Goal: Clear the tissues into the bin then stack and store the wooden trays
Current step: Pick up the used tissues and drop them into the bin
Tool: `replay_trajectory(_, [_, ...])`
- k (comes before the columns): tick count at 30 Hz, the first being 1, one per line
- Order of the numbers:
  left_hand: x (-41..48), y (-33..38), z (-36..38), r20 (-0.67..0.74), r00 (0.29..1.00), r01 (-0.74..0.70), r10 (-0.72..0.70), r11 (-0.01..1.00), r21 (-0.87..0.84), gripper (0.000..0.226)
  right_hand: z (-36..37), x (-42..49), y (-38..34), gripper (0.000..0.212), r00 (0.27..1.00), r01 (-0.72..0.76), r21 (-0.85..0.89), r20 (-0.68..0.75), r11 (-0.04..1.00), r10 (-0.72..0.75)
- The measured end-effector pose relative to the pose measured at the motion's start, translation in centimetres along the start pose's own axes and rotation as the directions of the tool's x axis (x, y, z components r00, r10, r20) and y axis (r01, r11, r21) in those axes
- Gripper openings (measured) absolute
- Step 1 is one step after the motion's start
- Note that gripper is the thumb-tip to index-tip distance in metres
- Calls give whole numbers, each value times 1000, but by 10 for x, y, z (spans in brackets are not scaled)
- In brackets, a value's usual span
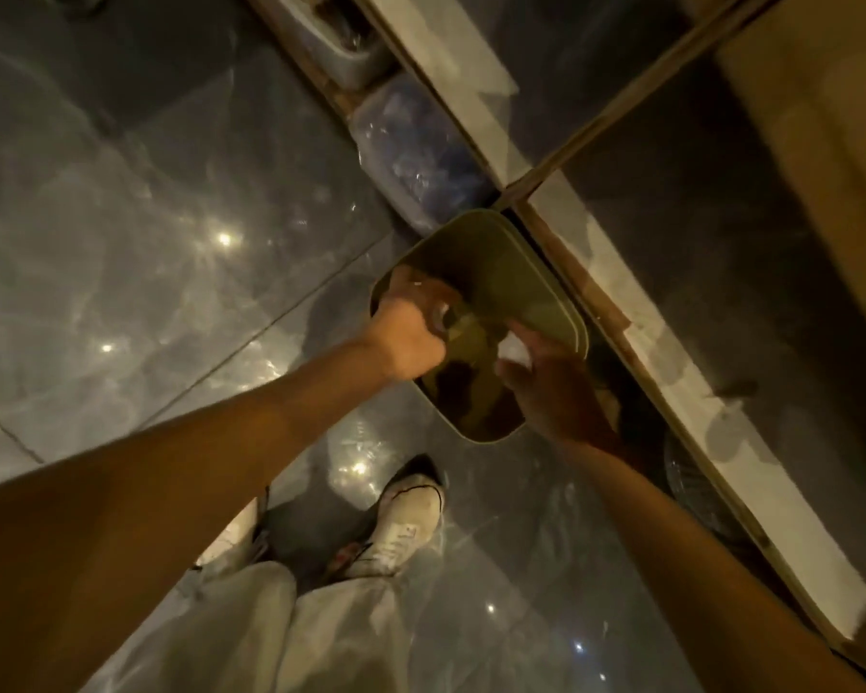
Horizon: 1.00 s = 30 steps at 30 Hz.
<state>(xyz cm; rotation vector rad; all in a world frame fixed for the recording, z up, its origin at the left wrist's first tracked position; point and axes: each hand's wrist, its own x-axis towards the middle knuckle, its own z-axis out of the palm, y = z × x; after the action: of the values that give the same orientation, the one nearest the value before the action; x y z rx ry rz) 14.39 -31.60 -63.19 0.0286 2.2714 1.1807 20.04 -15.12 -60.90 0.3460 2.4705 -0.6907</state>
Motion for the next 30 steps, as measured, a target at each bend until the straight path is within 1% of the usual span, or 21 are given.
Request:
replay_trajectory(1, [9, -3, 6, 67, 997, -39, 33, 995, 90, 23, 5, 9, 6, 40, 1000, 19, -16, -1, 1000, -19])
replay_trajectory(3, [23, -14, 20, 215, 976, -82, 25, 962, 262, 36, 15, 29, 14, 37, 999, -13, -19, 36, 1000, 14])
replay_trajectory(4, [29, -16, 23, 278, 960, -84, -7, 946, 313, 38, 20, 38, 16, 36, 998, -20, -57, 53, 998, 23])
replay_trajectory(5, [34, -21, 28, 311, 950, -96, -21, 931, 354, 40, 26, 44, 18, 39, 999, 15, -155, 45, 988, -8])
replay_trajectory(6, [40, -23, 32, 321, 946, -89, -42, 919, 383, 41, 32, 48, 18, 44, 999, 46, -248, 16, 968, -44])
replay_trajectory(7, [44, -28, 36, 330, 943, -95, -51, 906, 412, 43, 38, 52, 19, 44, 996, 67, -300, -43, 952, -83])
replay_trajectory(8, [48, -31, 40, 341, 939, -127, -39, 884, 450, 47, 43, 56, 20, 39, 991, 74, -284, -90, 956, -103])
replay_trajectory(9, [50, -35, 42, 352, 936, -159, -28, 857, 490, 53, 46, 59, 21, 36, 989, 77, -253, -103, 964, -106])
replay_trajectory(10, [52, -39, 44, 361, 932, -178, -25, 838, 516, 63, 49, 63, 23, 37, 990, 86, -252, -86, 964, -111])
replay_trajectory(12, [52, -42, 41, 393, 918, -204, -43, 800, 564, 77, 53, 68, 28, 49, 995, 85, -348, -15, 934, -96])
replay_trajectory(14, [53, -41, 37, 399, 915, -215, -52, 775, 594, 80, 54, 69, 30, 60, 997, 73, -447, 7, 892, -77])
replay_trajectory(15, [52, -38, 33, 404, 914, -216, -51, 779, 588, 76, 53, 69, 28, 62, 998, 58, -459, -1, 886, -66])
replay_trajectory(17, [47, -28, 22, 384, 923, -208, -22, 812, 545, 62, 45, 60, 19, 65, 999, 27, -392, -26, 920, -40])
replay_trajectory(19, [33, -15, 4, 321, 947, -213, 32, 810, 547, 51, 30, 43, 6, 63, 997, 28, -294, -66, 955, -50])
replay_trajectory(22, [4, 3, -37, 280, 953, -271, 117, 747, 607, 54, -2, 7, -18, 56, 988, 52, -226, -129, 973, -83])
replay_trajectory(25, [-28, 25, -87, 255, 958, -276, 130, 659, 700, 53, -39, -28, -53, 60, 997, 16, -224, -72, 974, -33])
replay_trajectory(26, [-39, 34, -104, 235, 961, -273, 146, 648, 711, 53, -52, -41, -65, 64, 999, 16, -249, -41, 968, -27])
replay_trajectory(28, [-64, 56, -143, 220, 962, -269, 159, 658, 704, 57, -79, -70, -94, 68, 998, 59, -281, -12, 958, -65])
replay_trajectory(30, [-90, 81, -183, 216, 967, -251, 137, 669, 700, 61, -110, -101, -126, 67, 996, 62, -234, -40, 970, -74])
